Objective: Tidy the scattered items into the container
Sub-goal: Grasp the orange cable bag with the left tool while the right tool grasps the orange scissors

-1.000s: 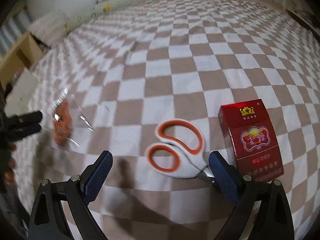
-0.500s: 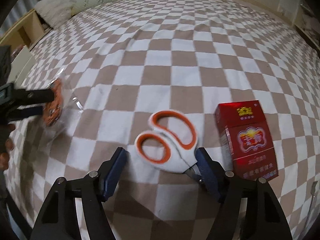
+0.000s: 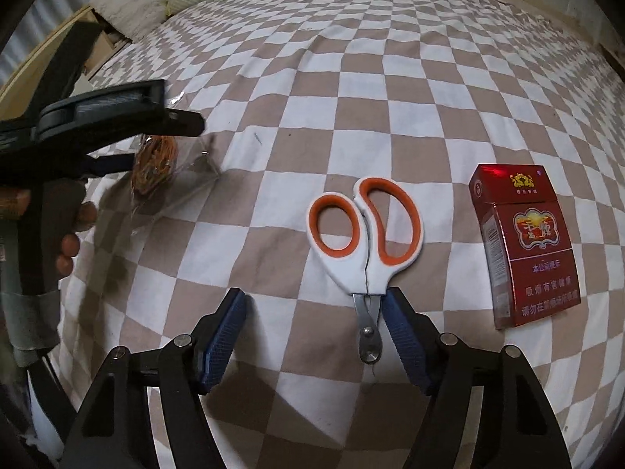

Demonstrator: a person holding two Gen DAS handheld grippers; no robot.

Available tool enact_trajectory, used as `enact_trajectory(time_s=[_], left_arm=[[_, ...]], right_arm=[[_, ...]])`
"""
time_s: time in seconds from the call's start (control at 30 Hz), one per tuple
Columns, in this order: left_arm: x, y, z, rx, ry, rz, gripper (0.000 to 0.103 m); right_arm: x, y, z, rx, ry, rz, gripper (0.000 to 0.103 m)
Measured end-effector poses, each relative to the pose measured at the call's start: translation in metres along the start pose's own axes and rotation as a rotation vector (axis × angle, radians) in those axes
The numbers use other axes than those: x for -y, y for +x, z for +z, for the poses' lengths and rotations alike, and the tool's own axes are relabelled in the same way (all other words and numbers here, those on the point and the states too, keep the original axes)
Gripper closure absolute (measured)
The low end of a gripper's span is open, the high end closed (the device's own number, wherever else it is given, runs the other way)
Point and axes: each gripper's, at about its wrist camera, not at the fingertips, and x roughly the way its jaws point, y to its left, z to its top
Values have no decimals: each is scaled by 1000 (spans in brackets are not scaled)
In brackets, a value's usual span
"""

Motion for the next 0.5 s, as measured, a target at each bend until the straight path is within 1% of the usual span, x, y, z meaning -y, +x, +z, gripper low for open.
enact_trajectory(time_s=[0.1, 0.27, 0.3, 0.4, 0.5], left_arm=[[15, 6, -6, 3, 113, 73, 0], [17, 5, -11, -6, 222, 58, 0], [17, 4, -12, -11, 244, 58, 0], [16, 3, -15, -27, 304, 52, 0], [14, 2, -14, -36, 333, 38, 4]], right_arm=[[-2, -1, 0, -20, -1, 30, 30], [-5, -8, 4, -64, 0, 112, 30], [-5, -8, 5, -64, -2, 110, 31], [-3, -9, 10, -45, 34, 56, 31], [-2, -3, 10, -49, 90, 23, 31]])
